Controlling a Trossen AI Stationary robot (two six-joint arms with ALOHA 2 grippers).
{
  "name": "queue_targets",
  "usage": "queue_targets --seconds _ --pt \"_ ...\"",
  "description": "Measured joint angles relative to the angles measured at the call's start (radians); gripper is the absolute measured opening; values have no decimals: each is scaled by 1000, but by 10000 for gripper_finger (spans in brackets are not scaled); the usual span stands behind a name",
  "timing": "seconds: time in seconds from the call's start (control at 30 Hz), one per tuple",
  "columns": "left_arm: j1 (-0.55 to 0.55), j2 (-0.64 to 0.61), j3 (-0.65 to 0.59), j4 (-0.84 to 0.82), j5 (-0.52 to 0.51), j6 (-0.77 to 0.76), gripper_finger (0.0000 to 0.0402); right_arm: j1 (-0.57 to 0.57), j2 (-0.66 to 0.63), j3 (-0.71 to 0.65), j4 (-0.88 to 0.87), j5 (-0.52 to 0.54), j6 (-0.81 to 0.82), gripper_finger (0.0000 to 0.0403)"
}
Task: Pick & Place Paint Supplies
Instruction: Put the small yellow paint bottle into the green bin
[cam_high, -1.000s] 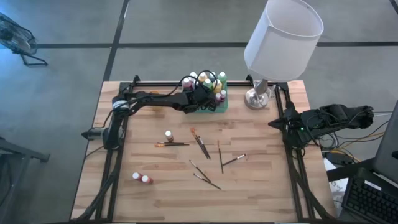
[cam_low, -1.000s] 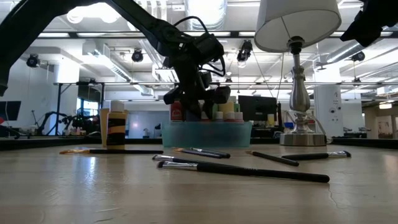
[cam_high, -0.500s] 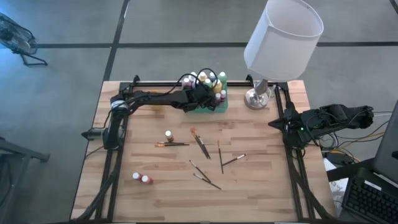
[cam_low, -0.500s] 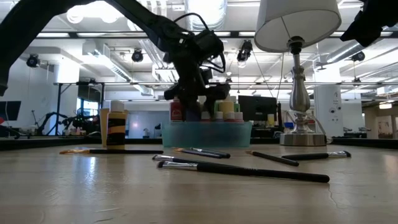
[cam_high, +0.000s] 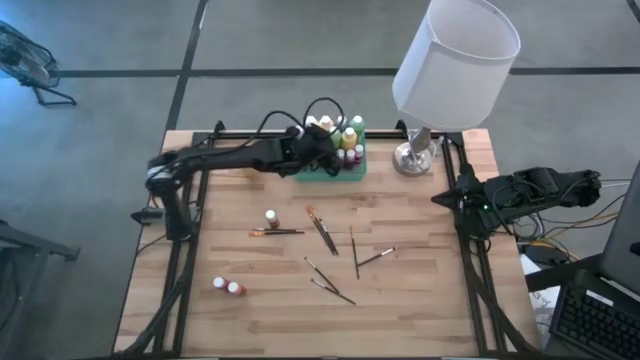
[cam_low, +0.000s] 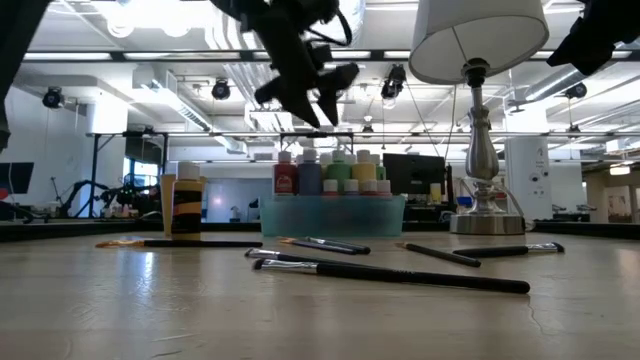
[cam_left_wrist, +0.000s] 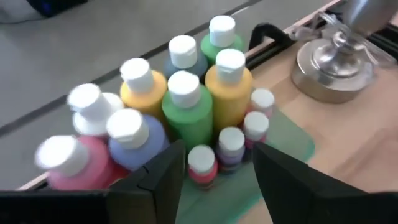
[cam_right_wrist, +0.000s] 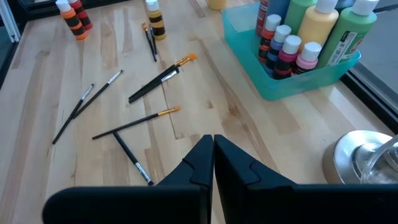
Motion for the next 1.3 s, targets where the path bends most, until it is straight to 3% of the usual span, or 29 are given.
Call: queue_targets --seconds 0.23,0.5,0.77,0.97,1.17,1.3 --pt "-81 -123 -11 -139 -36 27 178 0 0 0 0 0 0 8" --pt "-270 -204 -12 -374 -247 -73 168 0 1 0 0 0 0 8" --pt "-455 -247 -12 -488 -254 -138 168 0 1 0 0 0 0 8" --pt "-586 -252 -13 -632 -277 -277 168 0 1 0 0 0 0 8" --pt "-732 -267 -92 -795 -460 -487 168 0 1 0 0 0 0 8" --pt "-800 -299 -190 -793 -526 -603 168 0 1 0 0 0 0 8"
